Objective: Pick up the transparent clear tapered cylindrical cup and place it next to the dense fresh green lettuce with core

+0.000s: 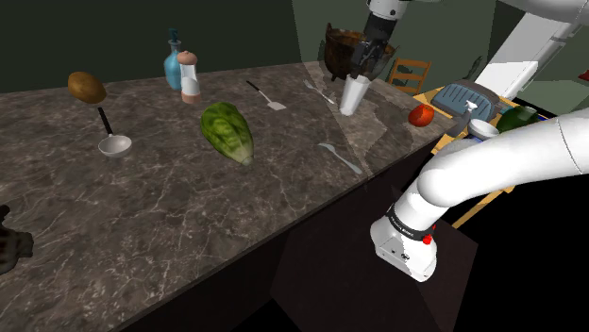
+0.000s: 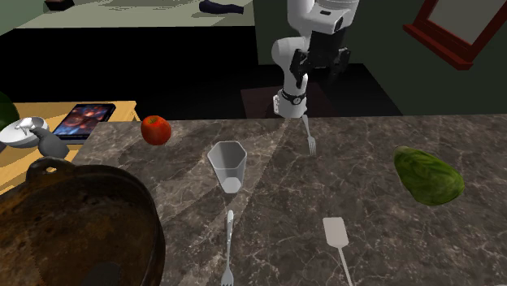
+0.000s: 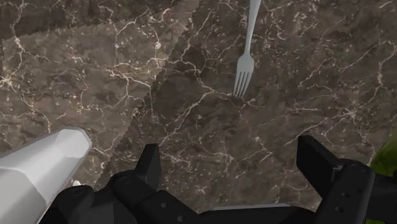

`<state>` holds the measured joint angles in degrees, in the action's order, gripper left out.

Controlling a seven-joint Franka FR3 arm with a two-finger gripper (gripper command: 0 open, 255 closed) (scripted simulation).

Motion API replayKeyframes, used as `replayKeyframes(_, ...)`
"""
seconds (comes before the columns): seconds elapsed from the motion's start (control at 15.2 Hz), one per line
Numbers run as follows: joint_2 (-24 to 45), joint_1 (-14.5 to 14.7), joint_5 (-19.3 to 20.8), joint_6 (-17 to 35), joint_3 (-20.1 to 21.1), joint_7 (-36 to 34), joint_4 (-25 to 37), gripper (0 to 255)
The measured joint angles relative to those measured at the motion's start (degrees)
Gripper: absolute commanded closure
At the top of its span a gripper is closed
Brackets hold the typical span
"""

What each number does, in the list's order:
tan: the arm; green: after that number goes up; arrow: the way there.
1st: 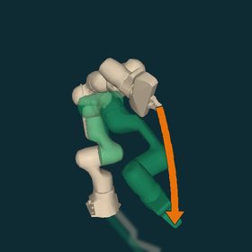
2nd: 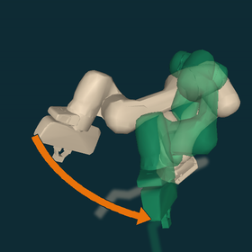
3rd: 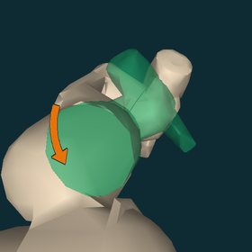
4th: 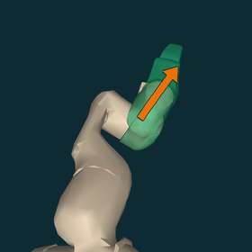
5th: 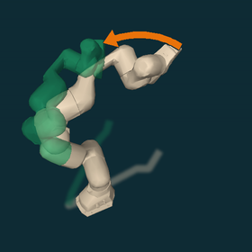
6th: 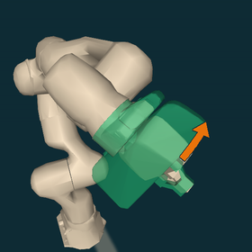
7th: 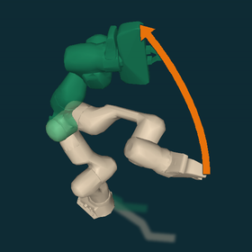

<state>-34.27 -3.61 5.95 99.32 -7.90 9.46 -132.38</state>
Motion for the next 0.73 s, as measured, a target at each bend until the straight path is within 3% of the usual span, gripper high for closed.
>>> replayKeyframes(0.73, 17.46, -2.51, 3.30, 12.43, -8.93, 11.19, 6.01, 0)
